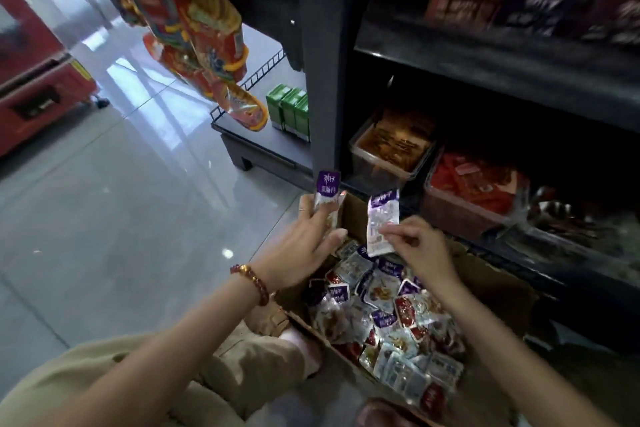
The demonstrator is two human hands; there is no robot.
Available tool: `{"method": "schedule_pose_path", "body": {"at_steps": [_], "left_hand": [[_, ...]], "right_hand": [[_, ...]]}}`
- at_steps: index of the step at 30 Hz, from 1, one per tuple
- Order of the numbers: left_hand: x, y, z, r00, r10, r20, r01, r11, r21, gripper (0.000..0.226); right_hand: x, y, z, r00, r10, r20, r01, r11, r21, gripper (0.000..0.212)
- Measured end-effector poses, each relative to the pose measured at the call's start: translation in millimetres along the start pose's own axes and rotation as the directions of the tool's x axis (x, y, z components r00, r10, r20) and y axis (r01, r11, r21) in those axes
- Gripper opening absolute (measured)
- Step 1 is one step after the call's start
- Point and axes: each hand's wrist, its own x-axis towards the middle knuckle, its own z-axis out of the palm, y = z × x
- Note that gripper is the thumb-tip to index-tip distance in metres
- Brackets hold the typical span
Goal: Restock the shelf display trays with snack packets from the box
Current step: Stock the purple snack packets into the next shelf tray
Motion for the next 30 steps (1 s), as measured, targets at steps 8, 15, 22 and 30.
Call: {"method": "schedule_pose_path", "body": {"at_steps": [8,15,22,30], "left_hand": [[35.1,91.3,-39.9,0.975,0.085,-0.205,-0.178,0.853,-0.492,0.036],[57.7,161.1,-33.9,0.929,0.104,-0.355,-0.324,0.693,-0.644,0.019],[88.9,197.5,-37.7,0.858,0.000,-0.514,-0.369,0.696,-0.616,0.022],[96.6,215.9,-51.5,0.708,0.309,-0.635,-0.614,0.713,-0.338,0.037]], "right_hand": [[11.9,-96.9,-26.9,0.909,-0.400,-0.120,0.405,0.914,0.020,0.084],[-1.5,-108.4,-70.1,0.875,-0.483,-0.019,0.475,0.866,-0.158,0.102],[-1.4,-136.9,-140.6,0.863,-0.496,0.094,0.505,0.842,-0.189,0.117],[26.3,-159.4,-185.2,0.895,-0.405,-0.188,0.407,0.913,-0.027,0.088]]}}
